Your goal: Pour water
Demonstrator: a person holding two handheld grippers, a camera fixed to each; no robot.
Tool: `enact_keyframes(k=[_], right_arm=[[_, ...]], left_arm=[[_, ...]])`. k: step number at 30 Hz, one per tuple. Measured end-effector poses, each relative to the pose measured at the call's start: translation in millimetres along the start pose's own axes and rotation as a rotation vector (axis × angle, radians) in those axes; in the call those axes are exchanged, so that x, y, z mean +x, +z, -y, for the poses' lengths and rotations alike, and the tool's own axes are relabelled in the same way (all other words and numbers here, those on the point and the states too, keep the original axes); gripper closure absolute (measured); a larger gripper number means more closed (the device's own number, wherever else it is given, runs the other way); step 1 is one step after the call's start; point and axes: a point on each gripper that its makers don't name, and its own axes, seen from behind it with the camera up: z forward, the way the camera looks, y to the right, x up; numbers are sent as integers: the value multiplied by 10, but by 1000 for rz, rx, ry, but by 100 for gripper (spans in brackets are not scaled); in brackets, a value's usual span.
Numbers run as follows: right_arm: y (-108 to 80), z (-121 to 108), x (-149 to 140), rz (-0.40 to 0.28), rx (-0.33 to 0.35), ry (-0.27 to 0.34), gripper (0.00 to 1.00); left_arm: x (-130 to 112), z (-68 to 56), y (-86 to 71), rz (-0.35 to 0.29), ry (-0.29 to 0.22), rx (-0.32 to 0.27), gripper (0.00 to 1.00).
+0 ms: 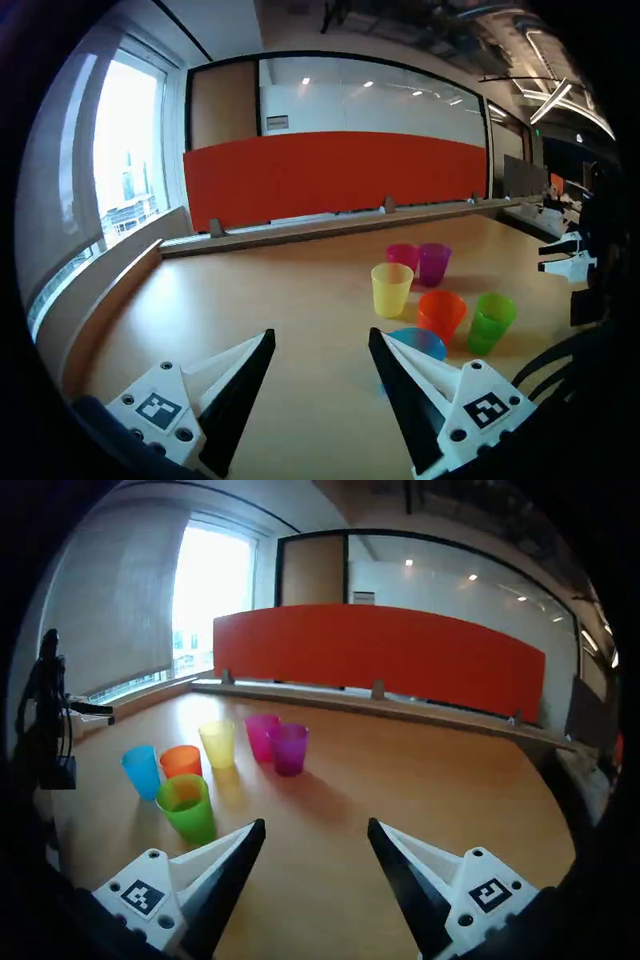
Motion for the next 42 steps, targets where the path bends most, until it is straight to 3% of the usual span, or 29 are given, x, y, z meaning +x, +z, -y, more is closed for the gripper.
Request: enact_keyframes(k=[11, 18, 26, 35, 42], right_arm=[[8, -172, 185, -109, -114, 37, 1], [-32, -290, 353, -186, -161, 61, 1], [-97, -413, 538, -284, -225, 79, 1], [-62, -452, 550, -301, -254, 96, 1], [-126, -524, 686, -347, -263, 125, 1]], left_arm=[[195, -30, 39, -103, -50, 44, 14], [214, -40, 55, -147, -112, 55, 14], [320, -8, 42, -207, -102, 101, 14], [433, -10, 57, -276, -85, 150, 14], [444, 43, 106, -304, -105, 180, 14]])
